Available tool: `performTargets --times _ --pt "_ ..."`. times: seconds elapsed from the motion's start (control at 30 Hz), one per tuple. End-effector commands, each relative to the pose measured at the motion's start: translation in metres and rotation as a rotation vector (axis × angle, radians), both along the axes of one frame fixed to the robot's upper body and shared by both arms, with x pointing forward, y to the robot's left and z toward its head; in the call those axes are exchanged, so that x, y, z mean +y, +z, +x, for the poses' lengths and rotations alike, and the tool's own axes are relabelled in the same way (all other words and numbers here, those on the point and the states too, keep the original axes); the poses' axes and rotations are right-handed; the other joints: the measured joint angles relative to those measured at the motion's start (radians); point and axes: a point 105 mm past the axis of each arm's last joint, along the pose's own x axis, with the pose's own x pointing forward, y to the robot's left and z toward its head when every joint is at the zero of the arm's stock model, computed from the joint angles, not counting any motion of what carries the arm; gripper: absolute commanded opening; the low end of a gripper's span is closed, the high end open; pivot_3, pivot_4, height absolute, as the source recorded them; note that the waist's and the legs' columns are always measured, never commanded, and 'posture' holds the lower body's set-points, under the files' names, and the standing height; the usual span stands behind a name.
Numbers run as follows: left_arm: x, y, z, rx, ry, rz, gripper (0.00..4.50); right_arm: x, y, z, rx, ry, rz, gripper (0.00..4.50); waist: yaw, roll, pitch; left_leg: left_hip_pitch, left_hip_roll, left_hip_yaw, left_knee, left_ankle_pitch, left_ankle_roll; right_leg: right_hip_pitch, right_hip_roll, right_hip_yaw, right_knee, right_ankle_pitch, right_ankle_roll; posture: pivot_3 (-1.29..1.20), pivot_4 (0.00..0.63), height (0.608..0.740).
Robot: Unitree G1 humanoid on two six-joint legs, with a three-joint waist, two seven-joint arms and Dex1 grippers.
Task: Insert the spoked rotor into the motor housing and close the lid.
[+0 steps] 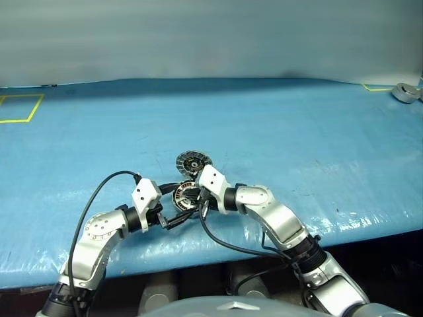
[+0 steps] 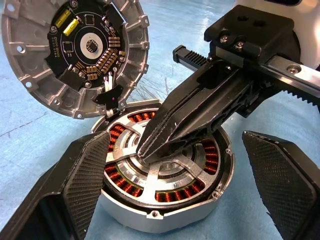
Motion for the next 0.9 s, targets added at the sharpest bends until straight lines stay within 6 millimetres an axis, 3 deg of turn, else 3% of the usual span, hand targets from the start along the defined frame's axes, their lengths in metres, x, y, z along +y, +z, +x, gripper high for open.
performTargets --times 0.03,0.23,0.53,0.73,0.83,0.9 --pt "-0.004 0.012 0.001 -0.06 -0.02 -0.012 4.5 -0.005 0.008 0.0 0.049 -0.022 0.078 0.02 0.001 0.0 0.0 0.0 0.0 0.0 0.0 0.0 0.0 0.0 0.0 0.0 0.0 0.0 0.0 0.0 0.15 0.74" --pt "-0.001 0.015 0.005 -0.069 -0.001 -0.018 4.5 -0.012 0.045 -0.016 0.005 0.054 0.22 0.02 0.004 0.0 0.0 -0.003 -0.001 0.0 -0.003 -0.001 0.001 -0.002 -0.001 0.0 -0.003 0.001 -0.001 0.0 0.15 0.74" --pt "0.02 0.019 0.025 -0.064 0.171 -0.091 4.5 -0.063 0.032 -0.008 -0.011 -0.211 0.181 0.02 0.009 0.0 0.001 -0.003 -0.001 0.0 -0.003 -0.001 0.001 -0.001 -0.001 -0.001 -0.003 -0.001 -0.001 0.0 0.15 0.74" --pt "0.036 0.02 0.039 -0.054 0.231 -0.117 4.5 -0.054 0.024 -0.035 0.012 -0.116 0.13 0.02 0.007 0.0 0.001 -0.003 0.0 0.0 -0.003 -0.001 0.001 -0.002 0.0 -0.001 -0.003 -0.001 -0.001 0.0 0.15 0.74" --pt "0.041 0.026 0.053 -0.077 0.261 -0.141 3.92 -0.047 0.023 -0.041 0.032 -0.083 0.142 0.0 0.009 0.0 0.001 -0.003 0.0 0.0 -0.003 -0.001 0.001 -0.002 0.0 -0.001 -0.004 -0.001 -0.001 0.0 0.15 0.74" --pt "0.042 0.028 0.06 -0.085 0.269 -0.153 3.3 -0.047 0.024 -0.039 0.03 -0.088 0.146 0.0 0.011 -0.001 0.001 -0.003 0.0 0.0 -0.003 -0.001 0.001 -0.001 0.0 -0.001 -0.004 -0.001 0.0 0.0 0.15 0.74"
